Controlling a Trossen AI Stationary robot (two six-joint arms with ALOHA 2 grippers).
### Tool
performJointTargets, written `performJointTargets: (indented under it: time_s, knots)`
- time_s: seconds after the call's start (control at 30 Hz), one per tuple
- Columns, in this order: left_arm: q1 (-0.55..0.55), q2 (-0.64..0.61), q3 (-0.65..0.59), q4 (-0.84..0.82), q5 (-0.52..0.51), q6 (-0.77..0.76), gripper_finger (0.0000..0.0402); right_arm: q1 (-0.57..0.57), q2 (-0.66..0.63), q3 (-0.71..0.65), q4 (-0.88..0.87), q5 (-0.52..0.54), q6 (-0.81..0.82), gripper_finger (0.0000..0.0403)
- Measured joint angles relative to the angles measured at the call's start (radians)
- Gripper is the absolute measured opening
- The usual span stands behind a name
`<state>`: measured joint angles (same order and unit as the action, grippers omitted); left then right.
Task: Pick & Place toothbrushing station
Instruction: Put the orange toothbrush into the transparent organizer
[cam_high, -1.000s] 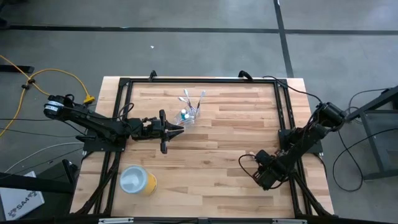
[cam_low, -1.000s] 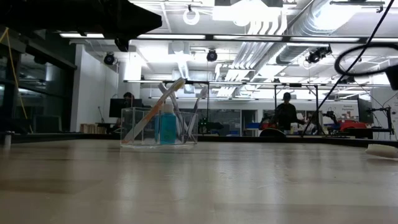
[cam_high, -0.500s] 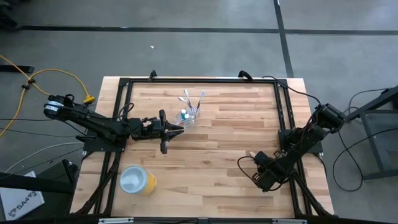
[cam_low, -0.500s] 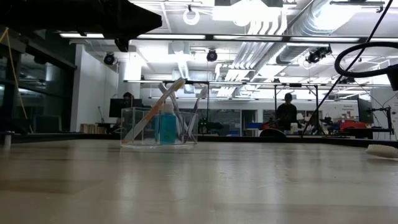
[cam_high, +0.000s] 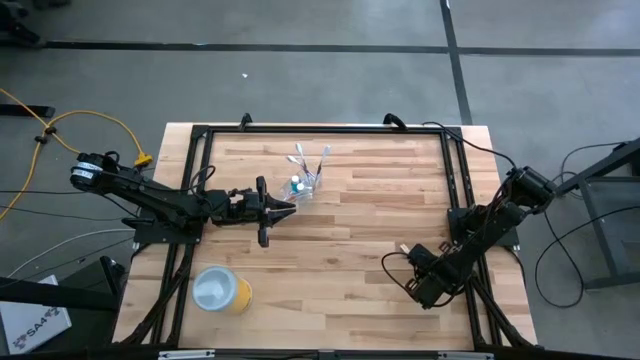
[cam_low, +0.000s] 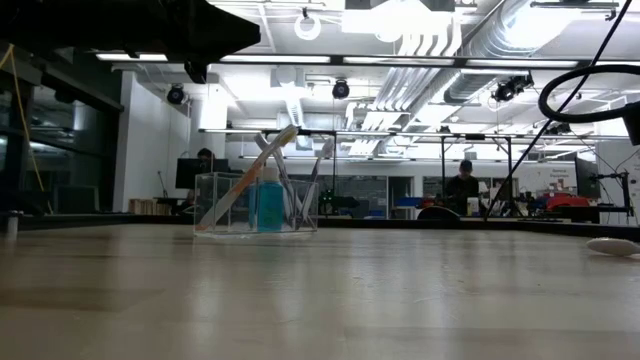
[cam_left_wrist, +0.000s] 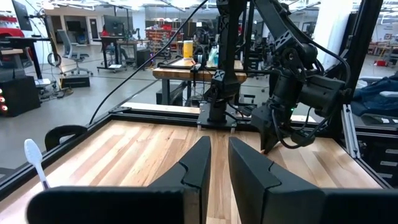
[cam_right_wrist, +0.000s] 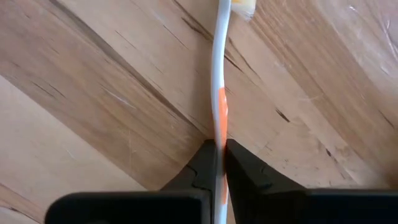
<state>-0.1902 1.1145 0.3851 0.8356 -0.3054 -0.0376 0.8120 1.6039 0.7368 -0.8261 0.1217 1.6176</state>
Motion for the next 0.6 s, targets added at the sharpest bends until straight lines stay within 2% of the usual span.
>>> performJointTargets:
  time_s: [0.33, 0.6]
  knots:
    - [0.0, 0.0, 0.0, 0.0, 0.0, 0.0, 0.0053, 0.0, 0.0, 0.0, 0.001, 0.012, -0.024, 0.0007]
    - [0.0, 0.0, 0.0, 0.0, 0.0, 0.0, 0.0053, 0.0, -0.054, -0.009, -0.01, 0.101, -0.027, 0.0005]
